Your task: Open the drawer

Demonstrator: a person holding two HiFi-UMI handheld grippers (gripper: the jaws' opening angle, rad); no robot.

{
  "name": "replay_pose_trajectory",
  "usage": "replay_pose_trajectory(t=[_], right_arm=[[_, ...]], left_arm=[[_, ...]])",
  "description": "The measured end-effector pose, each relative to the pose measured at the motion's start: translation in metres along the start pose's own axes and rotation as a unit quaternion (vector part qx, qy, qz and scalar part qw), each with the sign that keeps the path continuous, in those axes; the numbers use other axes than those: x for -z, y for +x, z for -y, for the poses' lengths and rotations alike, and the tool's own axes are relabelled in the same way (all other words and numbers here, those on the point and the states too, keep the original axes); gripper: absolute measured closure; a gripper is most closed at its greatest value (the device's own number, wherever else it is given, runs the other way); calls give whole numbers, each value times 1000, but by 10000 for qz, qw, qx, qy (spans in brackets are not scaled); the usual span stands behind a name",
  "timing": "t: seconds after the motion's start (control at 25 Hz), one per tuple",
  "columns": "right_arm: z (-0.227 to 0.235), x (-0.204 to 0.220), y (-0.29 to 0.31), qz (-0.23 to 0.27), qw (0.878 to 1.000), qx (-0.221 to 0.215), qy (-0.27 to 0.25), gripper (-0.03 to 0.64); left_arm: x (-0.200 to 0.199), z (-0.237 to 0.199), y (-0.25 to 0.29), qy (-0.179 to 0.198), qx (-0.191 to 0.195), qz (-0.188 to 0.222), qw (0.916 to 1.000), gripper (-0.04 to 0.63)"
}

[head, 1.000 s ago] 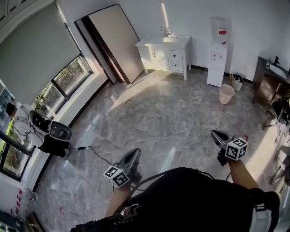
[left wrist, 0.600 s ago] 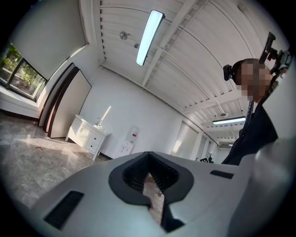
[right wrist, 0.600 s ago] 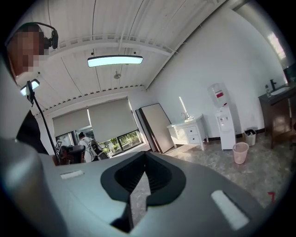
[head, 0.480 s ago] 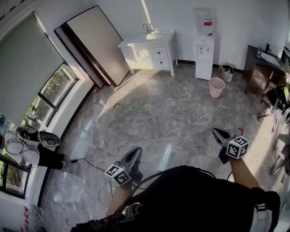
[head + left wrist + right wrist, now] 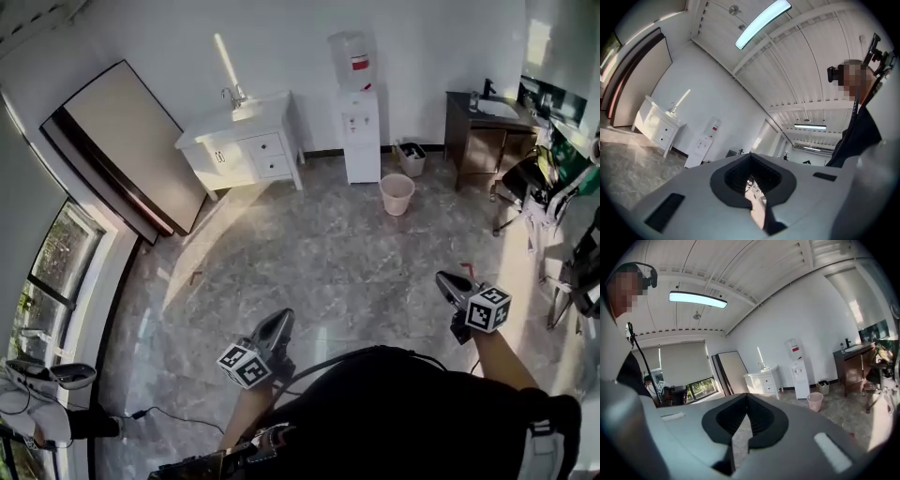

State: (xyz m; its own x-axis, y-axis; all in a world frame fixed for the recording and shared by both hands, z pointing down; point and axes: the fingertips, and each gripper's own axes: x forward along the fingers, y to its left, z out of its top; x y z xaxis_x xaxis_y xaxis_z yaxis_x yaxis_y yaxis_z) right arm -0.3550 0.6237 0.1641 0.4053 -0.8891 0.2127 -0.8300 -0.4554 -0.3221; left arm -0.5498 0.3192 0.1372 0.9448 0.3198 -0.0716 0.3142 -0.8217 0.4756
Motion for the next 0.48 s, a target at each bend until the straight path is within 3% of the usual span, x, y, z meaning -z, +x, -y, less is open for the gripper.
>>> replay_pose_trajectory(t=[0.16,0.48], right_arm=[[-5,-18,43,190,9992,352,23,615],[-13,-22,130,153,9983,548,92,615]], left_arm=[[-35,-50,22,3,468,-52,9989,595],[-71,-153,46,-53,554,-257,9981,595]])
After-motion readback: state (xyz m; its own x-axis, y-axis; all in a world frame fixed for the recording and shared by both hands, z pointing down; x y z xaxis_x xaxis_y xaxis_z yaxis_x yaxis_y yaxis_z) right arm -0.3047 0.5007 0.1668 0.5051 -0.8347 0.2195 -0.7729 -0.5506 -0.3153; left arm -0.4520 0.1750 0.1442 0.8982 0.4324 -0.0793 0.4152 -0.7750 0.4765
